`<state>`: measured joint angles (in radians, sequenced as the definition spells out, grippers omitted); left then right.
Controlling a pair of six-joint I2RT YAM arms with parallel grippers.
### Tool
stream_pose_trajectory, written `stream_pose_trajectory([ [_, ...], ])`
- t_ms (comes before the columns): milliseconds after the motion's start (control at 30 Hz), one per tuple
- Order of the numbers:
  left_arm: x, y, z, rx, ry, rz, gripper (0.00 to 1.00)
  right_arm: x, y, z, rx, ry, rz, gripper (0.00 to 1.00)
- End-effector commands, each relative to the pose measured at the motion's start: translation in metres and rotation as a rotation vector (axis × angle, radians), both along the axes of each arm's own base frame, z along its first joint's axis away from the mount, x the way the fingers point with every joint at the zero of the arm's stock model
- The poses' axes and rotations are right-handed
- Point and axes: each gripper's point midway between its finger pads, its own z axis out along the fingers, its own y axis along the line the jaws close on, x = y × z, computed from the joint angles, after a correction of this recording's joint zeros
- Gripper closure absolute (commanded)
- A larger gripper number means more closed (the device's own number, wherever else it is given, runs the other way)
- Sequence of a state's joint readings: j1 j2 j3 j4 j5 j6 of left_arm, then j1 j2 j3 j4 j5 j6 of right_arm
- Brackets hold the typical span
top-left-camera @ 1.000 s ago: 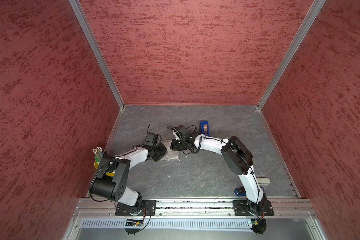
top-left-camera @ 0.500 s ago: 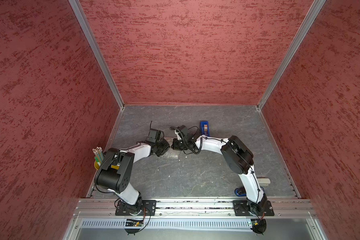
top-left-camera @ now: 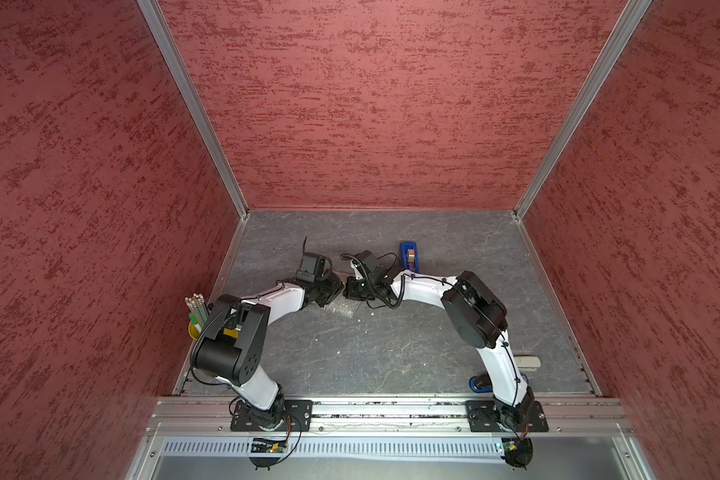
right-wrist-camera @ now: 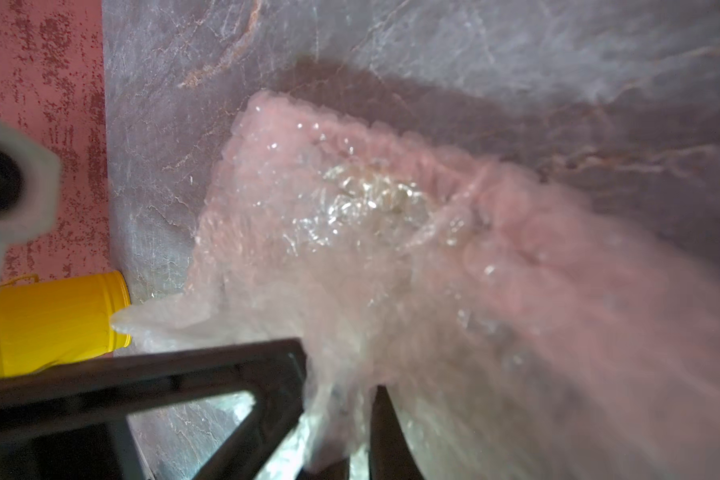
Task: Wrap dinner plates in bubble wrap
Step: Adjust the bubble wrap at the center of the board, then pull the tape from the tape cutter.
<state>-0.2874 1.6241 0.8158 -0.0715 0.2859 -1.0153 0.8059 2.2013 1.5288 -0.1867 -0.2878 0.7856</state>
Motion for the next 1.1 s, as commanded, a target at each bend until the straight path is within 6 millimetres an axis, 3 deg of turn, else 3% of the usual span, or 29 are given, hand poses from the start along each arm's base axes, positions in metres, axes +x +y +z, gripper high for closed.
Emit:
stream_pose_trajectory([
  [0,0.014,-0.005,-0.002,0.004,-0.03,-0.012,0.8,-0.01,-0.003,-0.011,-0.036,0.061,-0.001,0.89],
  [167,0.008,-0.001,-0.032,0.042,0.037,-0.019,0.83,-0.004,-0.007,0.011,-0.036,0.019,-0.019,0.89],
  [300,0.0,0.006,-0.044,0.05,0.065,-0.004,0.84,0.002,-0.013,0.037,-0.036,-0.018,-0.027,0.84],
  [433,-0.002,0.016,-0.049,0.065,0.086,0.02,0.84,0.007,-0.027,0.076,-0.057,-0.103,-0.046,0.8],
  [500,-0.002,0.02,-0.051,0.073,0.096,0.031,0.84,0.01,-0.043,0.1,-0.07,-0.162,-0.074,0.76],
  [633,-0.003,0.02,-0.054,0.074,0.106,0.023,0.84,0.02,-0.093,0.128,-0.041,-0.208,-0.129,0.61],
  [700,-0.003,0.018,-0.055,0.068,0.112,0.018,0.84,0.026,-0.121,0.138,0.016,-0.225,-0.126,0.3],
  [733,-0.004,0.017,-0.056,0.066,0.114,0.015,0.84,0.03,-0.134,0.14,0.044,-0.225,-0.128,0.26],
  [900,-0.004,0.015,-0.058,0.061,0.119,0.003,0.83,0.052,-0.201,0.127,0.145,-0.181,-0.162,0.45],
  [1067,-0.006,0.016,-0.058,0.063,0.122,0.001,0.82,0.068,-0.225,0.109,0.196,-0.134,-0.158,0.67],
])
